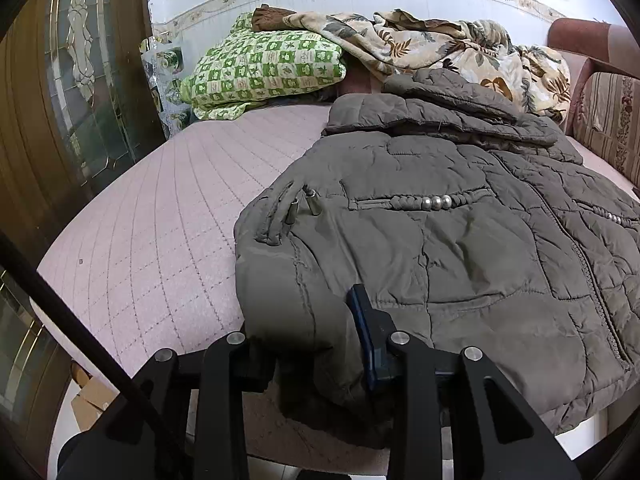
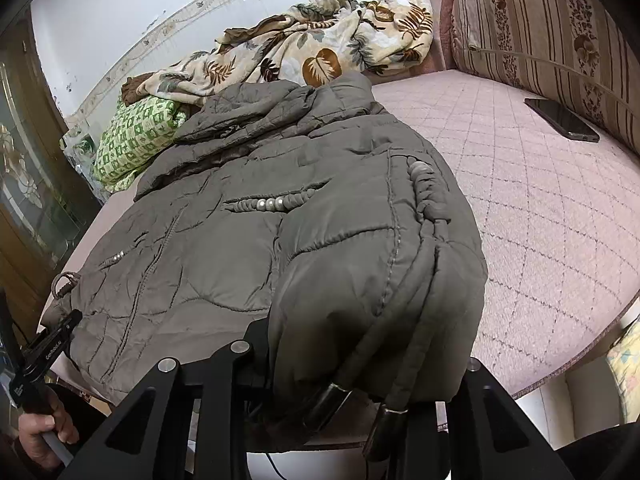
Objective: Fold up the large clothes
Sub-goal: 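Hold the jacket side edge with both grippers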
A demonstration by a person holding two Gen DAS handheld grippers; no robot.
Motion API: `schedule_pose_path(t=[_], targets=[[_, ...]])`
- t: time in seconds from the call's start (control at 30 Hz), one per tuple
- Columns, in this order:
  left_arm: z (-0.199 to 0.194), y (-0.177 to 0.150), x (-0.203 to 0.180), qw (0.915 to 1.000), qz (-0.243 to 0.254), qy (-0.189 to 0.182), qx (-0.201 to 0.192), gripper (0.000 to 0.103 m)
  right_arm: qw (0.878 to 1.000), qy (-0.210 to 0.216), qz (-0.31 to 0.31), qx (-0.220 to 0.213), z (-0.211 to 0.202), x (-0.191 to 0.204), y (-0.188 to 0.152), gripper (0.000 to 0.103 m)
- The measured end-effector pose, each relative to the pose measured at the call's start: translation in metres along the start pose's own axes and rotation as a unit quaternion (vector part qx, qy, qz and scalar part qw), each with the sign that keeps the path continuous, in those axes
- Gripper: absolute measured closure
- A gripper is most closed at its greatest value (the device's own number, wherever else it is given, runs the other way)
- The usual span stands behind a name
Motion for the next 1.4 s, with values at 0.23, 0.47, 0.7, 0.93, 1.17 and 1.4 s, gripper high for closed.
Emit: schedule_pose_path(t=[0.23,0.47,0.7,0.93,1.17,1.4], targets=[[-0.0005,-0.0002,-0.0021,1.0,0.006,0.003,0.001,0.071,1.0,0.0,0.003,0.001,0.0009,-0.0009,0.0002,0.069],[-0.0001,-0.0016,-0.0019,1.0,0.006,0.003,0.002,0.071,1.0,-0.002,-0.001,0.001,0.0015,-0.0007,-0.0008,0.069],[-0.0001,-0.0012,-0.0025,1.0,0.005,0.004,0.002,0.071,1.0,-0.002,-0.001,0.001,0.0012,-0.0005,-0.0012,0.069],[-0.0001,-0.0012,-0.0026,1.0,0.006,0.004,0.001,0.071,1.0,-0.002,-0.001,0.001,0.001,0.0,-0.0011,0.069],[-0.0003,-0.0013,-0.003,1.0,0.005,0.004,0.001,0.071,1.0,-0.002,-0.001,0.0,0.0008,-0.0001,-0.0011,0.069],[-0.0003,-0.0007,-0.0024,1.0,0.005,0.003,0.001,0.071,1.0,-0.001,-0.004,-0.003,-0.0009,0.0009,0.0004,0.069]])
Point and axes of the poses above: each gripper's, at about its wrist camera, not at the fingertips, and z roughly the way its jaws point, x to its left, y to its top, the point moved 3 cm from there along z, roughly the way its jaws point, and after that the axes turned 6 degrees about -y, right-handed, at the moved point
